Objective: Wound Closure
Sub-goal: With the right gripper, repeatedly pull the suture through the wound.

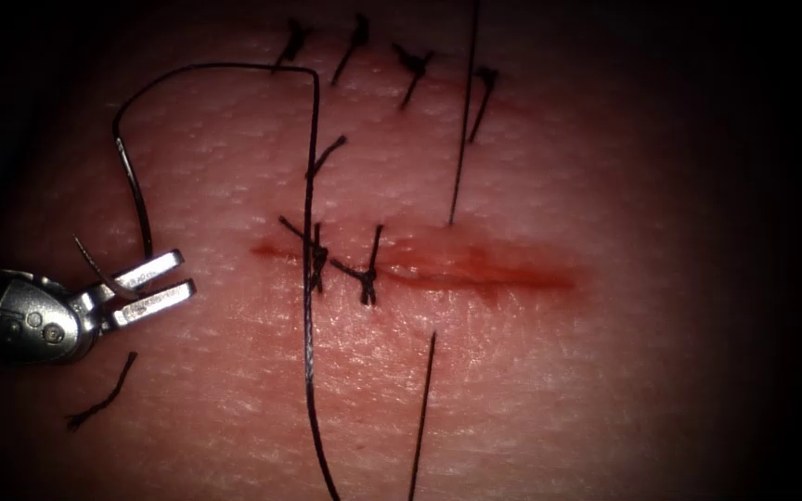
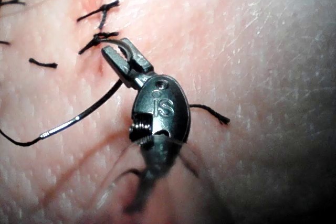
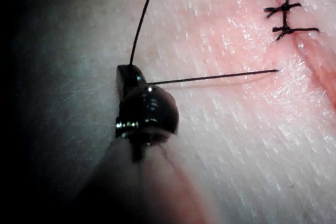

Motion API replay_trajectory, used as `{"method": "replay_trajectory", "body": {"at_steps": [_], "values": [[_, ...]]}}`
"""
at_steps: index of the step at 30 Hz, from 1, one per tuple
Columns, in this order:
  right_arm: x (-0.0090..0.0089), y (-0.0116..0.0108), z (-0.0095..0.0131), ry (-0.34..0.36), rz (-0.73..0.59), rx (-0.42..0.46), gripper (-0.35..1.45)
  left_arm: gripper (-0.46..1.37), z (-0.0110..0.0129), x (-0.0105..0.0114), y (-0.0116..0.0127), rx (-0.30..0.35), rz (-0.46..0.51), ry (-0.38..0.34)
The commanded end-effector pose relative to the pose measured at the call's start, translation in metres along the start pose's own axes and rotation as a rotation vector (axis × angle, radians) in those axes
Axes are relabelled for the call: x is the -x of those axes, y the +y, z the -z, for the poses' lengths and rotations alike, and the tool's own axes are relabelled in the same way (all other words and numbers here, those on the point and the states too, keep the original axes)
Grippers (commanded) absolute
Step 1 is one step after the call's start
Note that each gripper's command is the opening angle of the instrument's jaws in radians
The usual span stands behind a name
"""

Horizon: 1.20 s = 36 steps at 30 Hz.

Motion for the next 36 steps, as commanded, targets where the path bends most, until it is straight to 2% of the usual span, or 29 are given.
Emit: {"method": "replay_trajectory", "body": {"at_steps": [1, 4, 8, 13, 14, 16, 17, 18, 19, 25, 27, 29, 32, 36], "values": [[-0.0002, -0.0008, -0.0001, 0.001, 0.003, -0.006, -0.35, -0.35, 0.0000, 0.0000, 0.0000, 0.008, 0.000, 0.000], [-0.0005, -0.0033, -0.0006, -0.003, 0.008, -0.019, -0.35, -0.35, 0.0001, 0.0001, -0.0001, 0.009, 0.000, 0.001], [-0.0009, -0.0054, -0.0015, -0.005, 0.008, -0.030, -0.35, -0.35, 0.0002, 0.0001, -0.0004, 0.014, 0.000, 0.003], [-0.0019, -0.0047, -0.0017, 0.049, 0.189, -0.016, -0.35, -0.35, 0.0005, 0.0001, -0.0008, 0.010, 0.002, 0.000], [-0.0020, -0.0042, -0.0017, 0.051, 0.216, -0.019, -0.17, -0.35, 0.0006, 0.0001, -0.0010, 0.006, 0.002, -0.003], [-0.0023, -0.0033, -0.0017, 0.073, 0.240, -0.005, 0.79, -0.35, 0.0009, 0.0002, -0.0013, 0.003, 0.003, -0.005], [-0.0025, -0.0028, -0.0017, 0.084, 0.291, 0.007, 1.01, -0.35, 0.0010, 0.0002, -0.0016, -0.001, 0.004, -0.007], [-0.0026, -0.0020, -0.0015, 0.085, 0.412, 0.019, 1.19, -0.35, 0.0012, 0.0002, -0.0020, -0.003, 0.005, -0.009], [-0.0027, -0.0015, -0.0013, 0.086, 0.451, 0.025, 1.24, -0.35, 0.0015, 0.0003, -0.0025, -0.008, 0.012, -0.012], [-0.0030, 0.0006, 0.0010, 0.084, 0.499, 0.057, 1.29, -0.35, 0.0036, 0.0007, -0.0059, -0.047, 0.008, -0.032], [-0.0033, 0.0018, 0.0033, 0.075, 0.539, 0.107, 1.31, -0.35, 0.0052, 0.0010, -0.0080, -0.078, 0.014, -0.039], [-0.0034, 0.0024, 0.0044, 0.082, 0.545, 0.111, 1.32, -0.35, 0.0058, 0.0012, -0.0087, -0.088, 0.016, -0.038], [-0.0034, 0.0040, 0.0073, 0.105, 0.553, 0.131, 1.32, -0.35, 0.0068, 0.0017, -0.0100, -0.100, 0.011, -0.046], [-0.0031, 0.0062, 0.0114, 0.143, 0.536, 0.185, 1.41, -0.35, 0.0078, 0.0023, -0.0113, -0.106, 0.011, -0.049]]}}
